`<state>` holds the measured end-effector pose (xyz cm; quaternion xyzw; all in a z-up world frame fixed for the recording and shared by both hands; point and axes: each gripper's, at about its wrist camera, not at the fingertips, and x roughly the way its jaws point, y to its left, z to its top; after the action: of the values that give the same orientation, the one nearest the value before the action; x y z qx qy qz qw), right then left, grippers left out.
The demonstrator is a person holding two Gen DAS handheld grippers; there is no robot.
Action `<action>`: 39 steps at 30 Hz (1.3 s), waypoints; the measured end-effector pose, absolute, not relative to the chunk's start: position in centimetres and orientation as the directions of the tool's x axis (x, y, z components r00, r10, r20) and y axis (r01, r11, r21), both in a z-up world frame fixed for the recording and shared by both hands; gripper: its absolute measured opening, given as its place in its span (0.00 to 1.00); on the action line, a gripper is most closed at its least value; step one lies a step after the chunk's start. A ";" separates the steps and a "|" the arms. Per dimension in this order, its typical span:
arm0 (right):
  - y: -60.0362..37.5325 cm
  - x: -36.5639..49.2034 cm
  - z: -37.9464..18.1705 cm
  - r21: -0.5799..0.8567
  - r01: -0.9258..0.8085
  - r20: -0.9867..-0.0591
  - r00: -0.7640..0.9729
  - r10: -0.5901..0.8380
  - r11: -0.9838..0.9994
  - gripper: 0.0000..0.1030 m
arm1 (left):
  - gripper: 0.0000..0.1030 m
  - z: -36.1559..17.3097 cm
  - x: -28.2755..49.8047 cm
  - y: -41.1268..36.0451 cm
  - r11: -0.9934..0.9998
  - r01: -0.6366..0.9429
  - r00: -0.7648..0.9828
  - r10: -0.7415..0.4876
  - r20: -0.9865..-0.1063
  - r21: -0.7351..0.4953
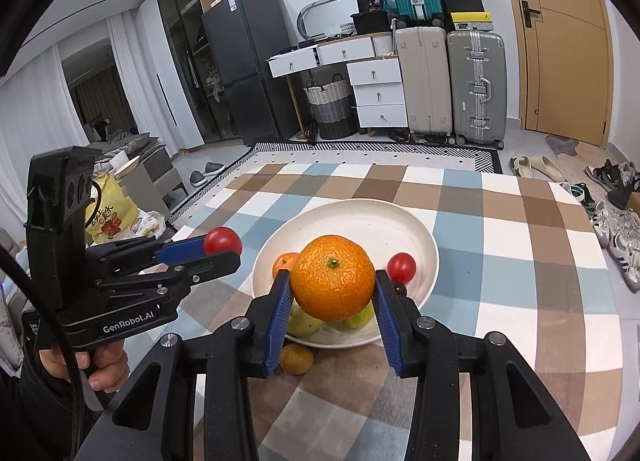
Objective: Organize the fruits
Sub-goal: 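Carry the tomato with the left tool while the right tool carries the orange over the plate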
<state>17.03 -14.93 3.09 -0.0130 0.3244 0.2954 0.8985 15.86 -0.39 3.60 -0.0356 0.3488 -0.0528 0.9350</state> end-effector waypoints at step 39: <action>-13.0 27.3 -1.6 0.189 -0.476 -0.667 0.580 0.468 0.859 0.39 | 0.28 -1.6 26.0 2.3 0.995 0.035 0.696 -0.090 -0.712 -0.091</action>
<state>27.33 -12.97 -1.59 -0.0055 0.3739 0.2654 0.8887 25.98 2.25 -1.60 -0.0352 0.3883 -0.0338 0.9202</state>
